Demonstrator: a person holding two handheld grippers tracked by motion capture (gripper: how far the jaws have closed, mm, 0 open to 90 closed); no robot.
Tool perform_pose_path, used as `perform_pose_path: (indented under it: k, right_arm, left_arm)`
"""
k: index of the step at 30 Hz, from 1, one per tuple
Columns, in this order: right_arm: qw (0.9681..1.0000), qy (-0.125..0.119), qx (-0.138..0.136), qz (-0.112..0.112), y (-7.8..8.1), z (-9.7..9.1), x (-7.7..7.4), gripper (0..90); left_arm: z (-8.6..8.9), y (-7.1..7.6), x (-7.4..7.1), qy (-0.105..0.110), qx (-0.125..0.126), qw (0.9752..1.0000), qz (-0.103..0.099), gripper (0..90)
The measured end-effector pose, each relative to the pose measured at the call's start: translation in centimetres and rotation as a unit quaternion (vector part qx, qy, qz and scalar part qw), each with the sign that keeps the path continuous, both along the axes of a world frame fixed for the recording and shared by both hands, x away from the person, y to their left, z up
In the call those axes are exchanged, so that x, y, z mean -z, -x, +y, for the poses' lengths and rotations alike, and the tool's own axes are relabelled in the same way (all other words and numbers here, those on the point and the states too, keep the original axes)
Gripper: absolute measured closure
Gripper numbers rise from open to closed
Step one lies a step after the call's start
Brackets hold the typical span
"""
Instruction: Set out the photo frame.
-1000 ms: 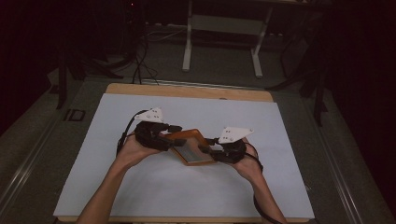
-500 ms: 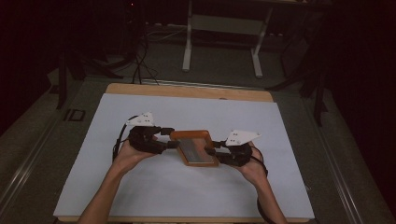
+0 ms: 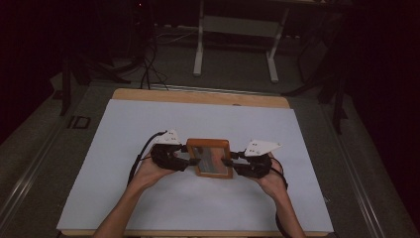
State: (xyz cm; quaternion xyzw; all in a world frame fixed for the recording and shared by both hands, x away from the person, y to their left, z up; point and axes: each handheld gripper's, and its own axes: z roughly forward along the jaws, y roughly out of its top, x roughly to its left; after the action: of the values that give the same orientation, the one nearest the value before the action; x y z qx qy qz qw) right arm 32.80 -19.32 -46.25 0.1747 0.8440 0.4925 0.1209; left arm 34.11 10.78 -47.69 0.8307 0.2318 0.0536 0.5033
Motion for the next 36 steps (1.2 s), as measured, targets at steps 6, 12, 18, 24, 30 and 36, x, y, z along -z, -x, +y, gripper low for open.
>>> perform_pose_path:
  k: [6, 12, 18, 24, 30, 36]
  right_arm:
    - [1.0000, -0.001, 0.005, 0.003, -0.1, -0.5, 0.3, 67.6]
    - [0.9999, 0.002, 0.009, 0.010, -0.2, -1.0, 0.6, 67.3]
    - [0.9998, 0.002, 0.009, 0.019, -0.4, -1.3, 0.7, 66.9]
    - [0.9995, -0.003, 0.013, 0.030, -0.7, -1.6, 1.0, 65.6]
    - [0.9993, -0.005, 0.016, 0.033, -0.7, -1.4, 1.0, 65.4]
    - [0.9992, -0.005, 0.018, 0.034, -0.7, -1.4, 1.0, 65.4]
  left_arm:
    - [-0.9, -0.2, 0.4, -0.005, -0.006, 1.0000, 0.001, 48.4]
    - [-1.4, -0.5, 0.4, -0.012, -0.006, 0.9999, 0.000, 56.0]
    - [-1.8, -0.2, 0.0, -0.024, -0.010, 0.9997, 0.000, 57.3]
    - [-1.9, 0.1, 0.0, -0.024, -0.014, 0.9996, -0.008, 59.7]
    - [-1.7, 0.0, 0.1, -0.020, -0.017, 0.9996, -0.005, 59.6]
    - [-1.7, 0.1, 0.0, -0.021, -0.019, 0.9996, -0.009, 59.5]
